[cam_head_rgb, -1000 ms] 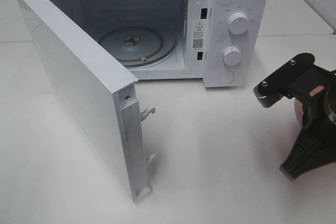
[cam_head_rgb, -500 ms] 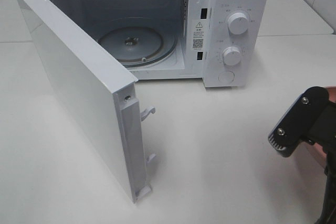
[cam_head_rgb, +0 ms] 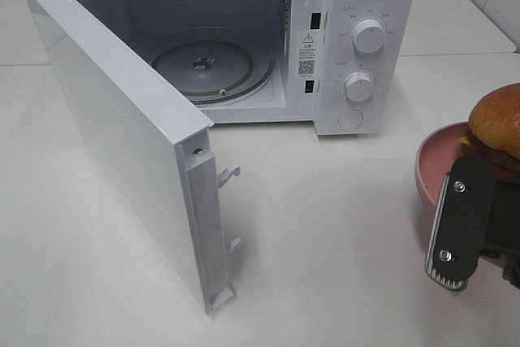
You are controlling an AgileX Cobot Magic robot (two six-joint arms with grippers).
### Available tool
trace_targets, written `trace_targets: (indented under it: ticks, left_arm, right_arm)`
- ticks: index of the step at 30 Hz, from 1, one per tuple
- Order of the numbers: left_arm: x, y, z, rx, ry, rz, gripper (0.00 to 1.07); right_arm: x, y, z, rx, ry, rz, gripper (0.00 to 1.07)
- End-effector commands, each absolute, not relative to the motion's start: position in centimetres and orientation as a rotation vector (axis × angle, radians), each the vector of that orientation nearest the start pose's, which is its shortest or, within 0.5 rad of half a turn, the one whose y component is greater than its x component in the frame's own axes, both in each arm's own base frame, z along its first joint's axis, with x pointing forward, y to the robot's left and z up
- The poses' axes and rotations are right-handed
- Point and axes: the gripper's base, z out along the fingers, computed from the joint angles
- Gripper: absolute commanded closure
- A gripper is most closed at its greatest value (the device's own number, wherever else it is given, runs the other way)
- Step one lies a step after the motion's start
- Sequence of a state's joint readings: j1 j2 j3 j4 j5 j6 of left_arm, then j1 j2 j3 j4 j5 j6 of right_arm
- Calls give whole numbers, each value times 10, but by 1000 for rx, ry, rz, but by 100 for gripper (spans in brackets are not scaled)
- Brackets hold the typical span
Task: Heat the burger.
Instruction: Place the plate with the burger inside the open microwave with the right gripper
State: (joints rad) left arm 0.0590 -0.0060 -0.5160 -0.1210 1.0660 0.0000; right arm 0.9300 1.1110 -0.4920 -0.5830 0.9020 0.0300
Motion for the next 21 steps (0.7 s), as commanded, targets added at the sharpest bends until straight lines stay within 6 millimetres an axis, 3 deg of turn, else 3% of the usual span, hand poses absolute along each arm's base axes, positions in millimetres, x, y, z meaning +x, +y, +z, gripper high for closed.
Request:
trace_targets:
  ticks: [1, 18, 21]
  left_arm:
    - [-8, -10, 281, -53, 2019, -110, 18]
    - [-8, -10, 281, -53, 2019, -110, 18]
    - [-8, -10, 281, -53, 2019, -110, 18]
  right_arm:
    - [129, 104, 209, -1696, 2096, -547, 107]
    - [134, 129, 215, -2059, 1484, -486, 107]
    - [134, 130, 215, -2071, 1455, -484, 107]
